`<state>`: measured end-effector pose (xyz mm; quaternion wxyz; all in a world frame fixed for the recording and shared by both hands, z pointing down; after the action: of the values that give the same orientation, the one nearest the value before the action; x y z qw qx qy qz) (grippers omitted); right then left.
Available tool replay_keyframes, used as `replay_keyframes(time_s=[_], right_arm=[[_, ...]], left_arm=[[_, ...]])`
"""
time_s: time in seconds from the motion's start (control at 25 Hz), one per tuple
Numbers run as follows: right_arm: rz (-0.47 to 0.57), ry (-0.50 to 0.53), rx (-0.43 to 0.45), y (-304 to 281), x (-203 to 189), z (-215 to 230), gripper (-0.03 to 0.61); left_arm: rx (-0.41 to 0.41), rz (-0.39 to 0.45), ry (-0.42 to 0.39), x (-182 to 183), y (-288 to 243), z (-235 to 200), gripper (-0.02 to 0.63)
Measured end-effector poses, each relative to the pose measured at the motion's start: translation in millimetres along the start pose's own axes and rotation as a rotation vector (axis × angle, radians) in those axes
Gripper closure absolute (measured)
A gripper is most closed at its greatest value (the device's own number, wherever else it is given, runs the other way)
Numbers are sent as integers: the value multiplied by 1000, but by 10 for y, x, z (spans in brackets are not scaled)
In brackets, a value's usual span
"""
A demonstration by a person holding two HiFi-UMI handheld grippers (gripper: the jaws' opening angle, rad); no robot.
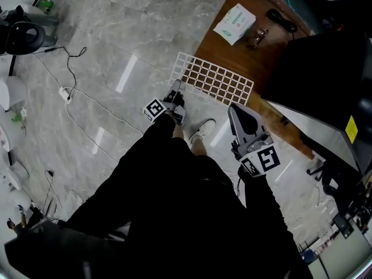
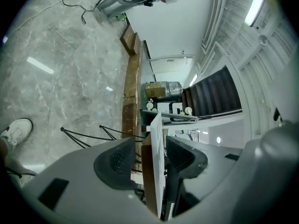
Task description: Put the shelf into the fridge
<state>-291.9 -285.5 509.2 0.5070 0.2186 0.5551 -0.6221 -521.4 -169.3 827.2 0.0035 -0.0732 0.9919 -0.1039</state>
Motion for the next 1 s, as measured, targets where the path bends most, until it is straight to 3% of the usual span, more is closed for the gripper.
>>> replay_keyframes(time_s=[0.08, 0.2, 0.32, 0.48, 0.68, 0.84, 1.0], right_arm=[[-3, -6, -6, -33, 3, 3, 572], [-8, -13, -12, -53, -11, -1, 572], [-25, -21, -9, -39, -71, -21, 572], [-32, -32, -3, 18, -139, -81, 572], [-22, -76, -15, 206, -241, -94, 572], [1, -159, -30, 457, -357, -55, 572], [40, -332, -70, 831, -611, -17, 572]], left_arm=[[-24, -3, 5, 22, -63, 12, 420], [-43, -11, -17, 20, -70, 72, 565], [-59, 13, 10, -25, 16, 116, 572], [-137, 54, 66, -52, 198, 324, 583], [-200, 59, 21, 19, 399, 702, 575], [-246, 96, 0, 63, 529, 1085, 572], [-277, 145, 13, 0, 770, 1507, 574]])
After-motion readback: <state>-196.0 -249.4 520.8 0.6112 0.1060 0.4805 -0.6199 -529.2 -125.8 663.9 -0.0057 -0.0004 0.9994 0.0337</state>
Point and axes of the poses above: the fingertips, and each gripper's own axes: y backward along the fingers, z to its right, x out of its top, the point moved 8 cm from there along y, backward along the fingers, and after that the axes turned 13 degrees about -z, right-handed, at the moved point
